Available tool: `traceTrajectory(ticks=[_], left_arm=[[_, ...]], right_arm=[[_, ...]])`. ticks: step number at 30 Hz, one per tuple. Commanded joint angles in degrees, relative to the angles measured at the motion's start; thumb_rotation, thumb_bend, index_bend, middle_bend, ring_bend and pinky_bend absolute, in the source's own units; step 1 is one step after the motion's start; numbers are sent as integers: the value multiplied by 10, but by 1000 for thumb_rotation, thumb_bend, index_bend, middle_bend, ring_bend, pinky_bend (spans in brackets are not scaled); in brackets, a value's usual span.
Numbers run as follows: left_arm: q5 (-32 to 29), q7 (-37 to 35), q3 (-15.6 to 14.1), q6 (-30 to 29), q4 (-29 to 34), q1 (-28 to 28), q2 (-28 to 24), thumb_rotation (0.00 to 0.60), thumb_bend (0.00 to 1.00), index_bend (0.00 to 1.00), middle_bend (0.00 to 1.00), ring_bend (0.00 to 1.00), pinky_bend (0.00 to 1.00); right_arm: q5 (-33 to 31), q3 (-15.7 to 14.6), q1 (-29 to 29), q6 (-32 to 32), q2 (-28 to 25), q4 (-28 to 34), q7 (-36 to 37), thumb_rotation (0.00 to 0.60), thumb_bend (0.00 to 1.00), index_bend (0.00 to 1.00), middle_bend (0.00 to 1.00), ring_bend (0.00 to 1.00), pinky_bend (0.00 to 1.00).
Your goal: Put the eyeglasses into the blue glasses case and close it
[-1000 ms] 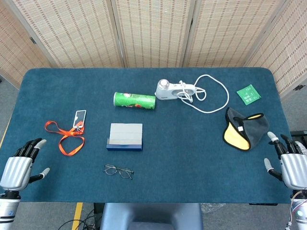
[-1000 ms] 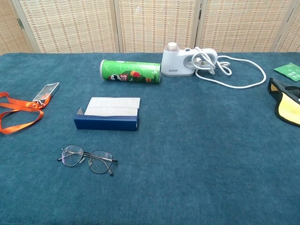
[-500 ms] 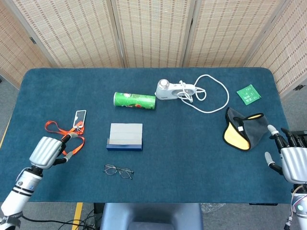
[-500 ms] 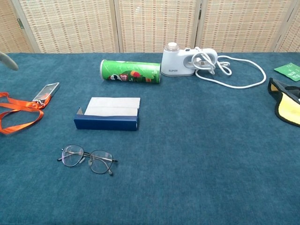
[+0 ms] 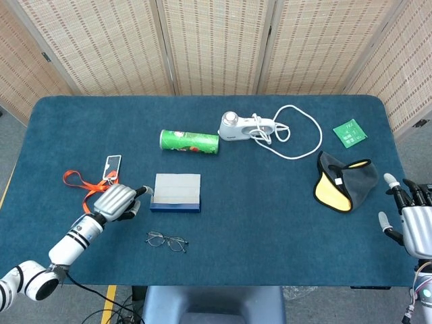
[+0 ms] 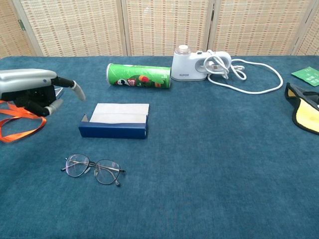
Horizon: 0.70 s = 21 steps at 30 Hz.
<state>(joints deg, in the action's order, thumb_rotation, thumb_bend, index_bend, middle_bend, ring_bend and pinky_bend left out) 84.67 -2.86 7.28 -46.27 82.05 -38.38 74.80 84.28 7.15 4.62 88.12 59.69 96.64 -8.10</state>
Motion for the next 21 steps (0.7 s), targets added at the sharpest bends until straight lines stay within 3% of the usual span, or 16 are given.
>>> traceTrajectory(ticks=[1,6,14,21], left_arm=[[-16,19,-3,24,-28,-20,26,600,737,269,1000,1000,1000],[-41,52,-12,55,-39,-37,43,600,737,271,1000,1000,1000],[-86,71,-24,100,8,-54,35,600,737,293,1000,1000,1000],[-59,64,-37,98,59,-65,30,600,737,309,1000,1000,1000]], right_arm=[[-5,0,0,-3,3,-5,4,600,403,89,350,179,163],[-12,1,-1,-6,7,-16,11,600,403,88,351,179,163],[-19,2,-2,-8,14,-32,23,600,411,88,358,186,169],[-21,2,-3,-8,17,-41,31,600,414,88,359,186,170]])
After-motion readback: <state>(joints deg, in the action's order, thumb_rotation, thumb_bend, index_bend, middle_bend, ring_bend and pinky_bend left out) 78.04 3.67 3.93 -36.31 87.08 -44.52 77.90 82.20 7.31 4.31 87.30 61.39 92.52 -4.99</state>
